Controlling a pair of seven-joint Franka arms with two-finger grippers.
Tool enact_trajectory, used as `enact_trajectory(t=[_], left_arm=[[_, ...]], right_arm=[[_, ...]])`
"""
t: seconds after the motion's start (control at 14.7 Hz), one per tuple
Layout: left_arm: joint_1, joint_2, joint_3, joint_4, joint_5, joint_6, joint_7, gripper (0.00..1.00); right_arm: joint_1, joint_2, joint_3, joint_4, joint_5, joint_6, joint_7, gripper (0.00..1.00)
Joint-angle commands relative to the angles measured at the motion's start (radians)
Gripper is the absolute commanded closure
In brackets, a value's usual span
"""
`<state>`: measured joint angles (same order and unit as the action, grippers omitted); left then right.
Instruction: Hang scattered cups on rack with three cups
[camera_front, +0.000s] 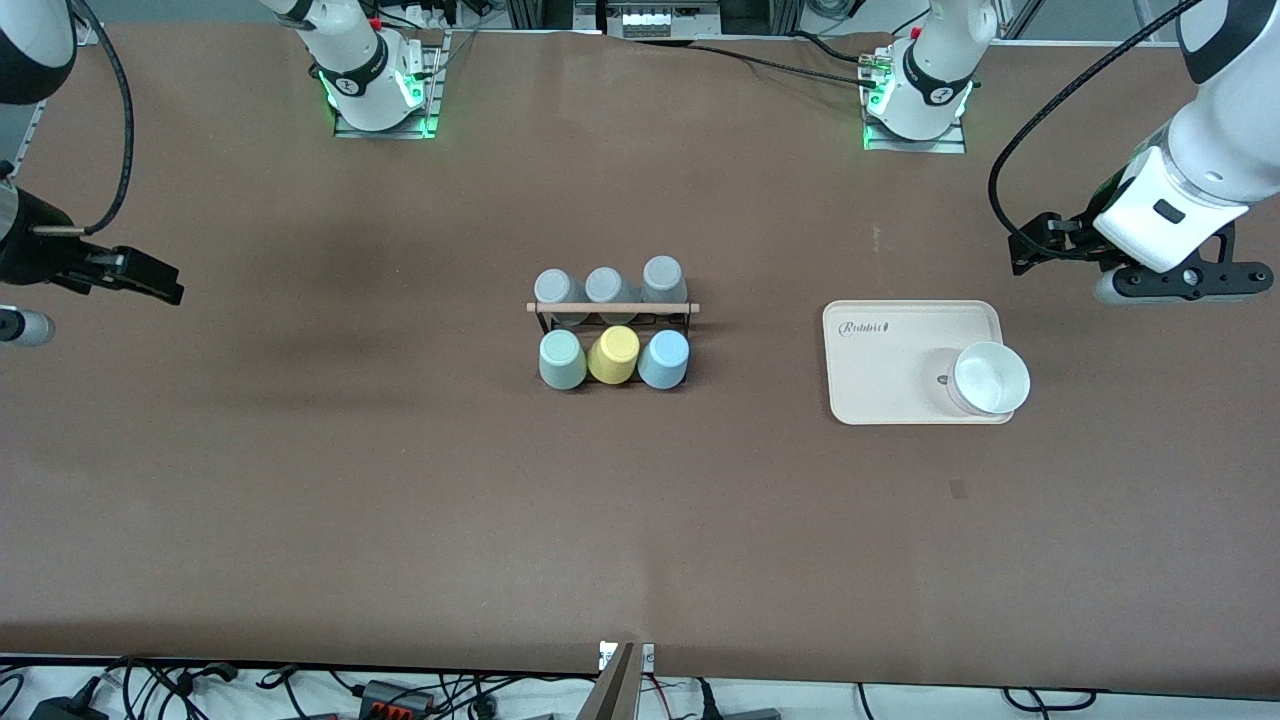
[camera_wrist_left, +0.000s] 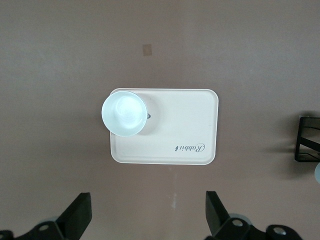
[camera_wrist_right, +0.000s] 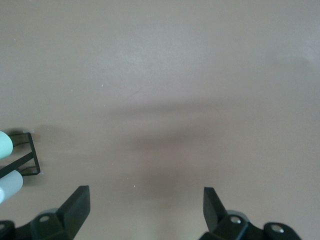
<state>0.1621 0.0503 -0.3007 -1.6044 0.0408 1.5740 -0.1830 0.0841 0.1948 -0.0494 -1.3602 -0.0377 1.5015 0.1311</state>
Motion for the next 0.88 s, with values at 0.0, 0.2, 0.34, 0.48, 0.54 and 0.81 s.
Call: enact_trajectory(t=[0.0,0.2,0.34,0.48,0.54,0.81], left_arm=[[-0.016,-0.001,0.015,0.015,0.01,-0.006,0.01,0.0],[-0.015,-0.003,0.02,0.015,0.01,-0.009,0.017,0.0],[-0.015,-0.003,0.02,0.017,0.01,-0.009,0.017,0.0],[-0.015,-0.003,0.02,0.017,0.008,-0.008,0.017,0.0],[-0.015,-0.001,0.02,0.018,0.008,-0.006,0.019,0.0],[-0.016,-0.001,0.02,0.02,0.008,-0.008,0.019,0.0]], right_arm=[[-0.004,-0.145,0.013,-0.222,-0.014,0.117,-0.007,0.0],[-0.004,-0.201,0.013,-0.296,-0.004,0.135,0.005,0.0],[-0.006,-0.222,0.013,-0.323,-0.002,0.135,0.009,0.0],[-0.004,-0.213,0.014,-0.307,-0.007,0.123,0.004,0.0],[-0.006,-0.195,0.014,-0.284,-0.002,0.121,-0.005,0.0],[-0.014,-0.179,0.011,-0.261,0.002,0.092,-0.008,0.0]])
